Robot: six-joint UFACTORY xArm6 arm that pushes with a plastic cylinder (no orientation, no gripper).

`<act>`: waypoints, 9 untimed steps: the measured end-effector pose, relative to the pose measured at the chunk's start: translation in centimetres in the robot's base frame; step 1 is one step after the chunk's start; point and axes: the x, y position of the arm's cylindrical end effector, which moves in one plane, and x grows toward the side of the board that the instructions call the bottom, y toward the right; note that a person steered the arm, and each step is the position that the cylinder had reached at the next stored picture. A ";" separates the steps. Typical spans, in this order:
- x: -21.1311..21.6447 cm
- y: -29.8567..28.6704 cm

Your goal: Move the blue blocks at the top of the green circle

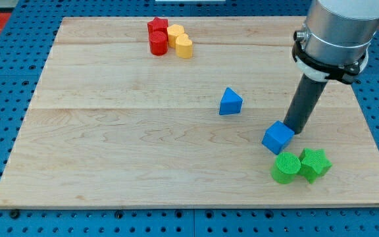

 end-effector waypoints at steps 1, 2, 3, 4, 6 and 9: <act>-4.8 -0.2; -8.8 -4.9; -9.2 -12.6; -7.4 -13.8; -2.2 -6.3; -3.2 -4.3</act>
